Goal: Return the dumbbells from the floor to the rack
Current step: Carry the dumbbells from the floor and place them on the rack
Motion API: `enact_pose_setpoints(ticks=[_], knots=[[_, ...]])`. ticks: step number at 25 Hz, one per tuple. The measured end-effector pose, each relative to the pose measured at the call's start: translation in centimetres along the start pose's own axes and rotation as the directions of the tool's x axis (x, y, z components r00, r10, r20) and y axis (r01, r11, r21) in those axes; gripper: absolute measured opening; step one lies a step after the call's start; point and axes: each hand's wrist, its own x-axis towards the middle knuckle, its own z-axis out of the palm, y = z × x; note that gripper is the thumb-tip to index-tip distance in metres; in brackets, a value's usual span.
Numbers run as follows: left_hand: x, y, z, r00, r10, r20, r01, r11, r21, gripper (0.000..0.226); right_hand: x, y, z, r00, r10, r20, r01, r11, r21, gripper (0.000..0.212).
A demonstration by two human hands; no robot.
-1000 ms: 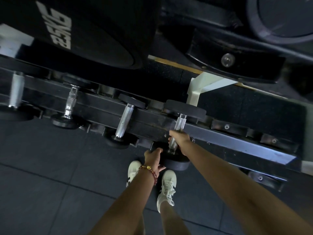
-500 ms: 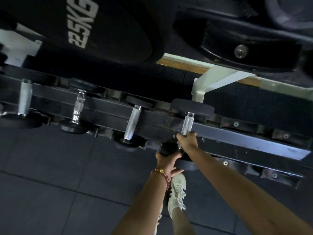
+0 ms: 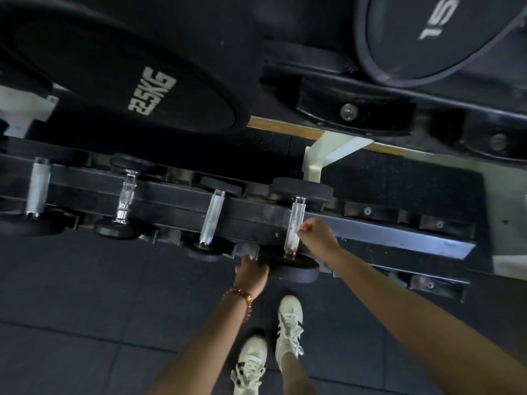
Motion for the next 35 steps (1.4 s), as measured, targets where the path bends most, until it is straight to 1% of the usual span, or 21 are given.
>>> enact_pose_setpoints(ticks=[1, 2, 3, 4, 5, 7, 9, 11, 12, 14, 16, 17, 18, 21, 23, 26, 28, 30, 31, 33, 35], knots=[[-1.2, 0.3, -1.1, 0.992, 0.128, 0.001, -0.125, 0.970, 0.209, 0.034, -1.2, -0.6, -1.4, 0.998, -0.058, 0.036, 0.057, 0.998, 0.013, 0.003], [-2.9, 0.9, -2.3, 0.976, 0.209, 0.059, -0.216, 0.919, 0.331, 0.034, -2.8, -1.3, -2.9, 0.991, -0.110, 0.070, 0.110, 0.994, 0.008, 0.008], [-4.7, 1.6, -3.4, 0.948, 0.299, 0.108, -0.316, 0.854, 0.414, 0.033, -4.6, -1.9, -4.5, 0.981, -0.173, 0.091, 0.174, 0.985, -0.007, 0.011], [-7.5, 2.7, -4.6, 0.921, 0.365, 0.137, -0.386, 0.806, 0.448, 0.032, -6.9, -2.6, -6.3, 0.970, -0.218, 0.108, 0.225, 0.973, -0.056, 0.009], [-10.3, 4.0, -5.6, 0.880, 0.428, 0.206, -0.471, 0.733, 0.490, 0.031, -9.3, -3.1, -8.0, 0.957, -0.263, 0.123, 0.276, 0.955, -0.107, 0.004], [-16.0, 7.2, -7.5, 0.794, 0.495, 0.353, -0.605, 0.584, 0.541, 0.030, -14.4, -4.5, -11.9, 0.923, -0.350, 0.160, 0.375, 0.913, -0.164, 0.007], [-22.2, 10.2, -8.6, 0.717, 0.557, 0.419, -0.690, 0.483, 0.539, 0.028, -20.2, -5.9, -16.2, 0.893, -0.434, 0.121, 0.448, 0.881, -0.149, 0.008], [-27.8, 12.7, -8.9, 0.642, 0.610, 0.464, -0.756, 0.407, 0.512, 0.027, -26.3, -6.5, -20.5, 0.866, -0.500, 0.008, 0.497, 0.860, -0.119, 0.006], [-30.4, 13.7, -8.8, 0.589, 0.635, 0.500, -0.794, 0.342, 0.502, 0.025, -29.0, -6.5, -22.5, 0.852, -0.520, -0.058, 0.513, 0.852, -0.103, 0.004], [-35.3, 15.2, -8.2, 0.439, 0.666, 0.603, -0.872, 0.153, 0.466, 0.023, -34.8, -6.3, -26.0, 0.835, -0.525, -0.164, 0.520, 0.851, -0.075, 0.005], [-40.3, 16.4, -6.5, 0.292, 0.675, 0.677, -0.925, 0.020, 0.379, 0.024, -40.5, -4.8, -28.9, 0.823, -0.508, -0.255, 0.517, 0.855, -0.036, 0.007], [-42.4, 16.8, -5.2, 0.239, 0.654, 0.718, -0.940, -0.031, 0.341, 0.024, -43.5, -3.5, -30.1, 0.817, -0.490, -0.304, 0.509, 0.860, -0.018, 0.006], [-44.2, 17.0, -3.6, 0.202, 0.617, 0.761, -0.948, -0.072, 0.310, 0.024, -46.3, -1.9, -31.1, 0.813, -0.470, -0.343, 0.495, 0.869, -0.015, 0.005], [-49.1, 16.6, 3.0, 0.112, 0.424, 0.899, -0.939, -0.251, 0.235, 0.023, -54.5, 4.4, -33.1, 0.810, -0.362, -0.462, 0.379, 0.923, -0.060, 0.003], [-52.9, 15.3, 8.6, 0.044, 0.284, 0.958, -0.926, -0.348, 0.146, 0.024, -59.8, 9.8, -33.6, 0.799, -0.266, -0.539, 0.286, 0.957, -0.048, 0.004], [-59.7, 11.2, 18.2, -0.048, 0.092, 0.995, -0.903, -0.430, -0.004, 0.024, -68.0, 19.2, -34.0, 0.737, -0.104, -0.668, 0.162, 0.986, 0.025, 0.005], [-63.7, 7.1, 25.1, -0.102, -0.043, 0.994, -0.892, -0.438, -0.111, 0.023, -73.4, 25.6, -34.3, 0.669, 0.007, -0.743, 0.097, 0.991, 0.097, 0.007], [-67.8, 1.7, 33.0, -0.143, -0.190, 0.971, -0.876, -0.433, -0.214, 0.021, -79.2, 32.3, -34.7, 0.558, 0.117, -0.822, 0.063, 0.981, 0.183, 0.008], [-69.8, -1.1, 36.6, -0.163, -0.252, 0.954, -0.853, -0.450, -0.264, 0.022, -81.8, 35.4, -34.9, 0.514, 0.167, -0.841, 0.050, 0.973, 0.224, 0.008], [-73.8, -6.3, 43.2, -0.182, -0.359, 0.915, -0.794, -0.495, -0.352, 0.024, -86.6, 40.8, -35.1, 0.449, 0.246, -0.859, -0.004, 0.962, 0.274, 0.009], [-78.1, -11.6, 48.7, -0.187, -0.474, 0.861, -0.753, -0.493, -0.435, 0.024, -91.6, 45.5, -34.5, 0.386, 0.362, -0.848, -0.084, 0.930, 0.359, 0.010]])
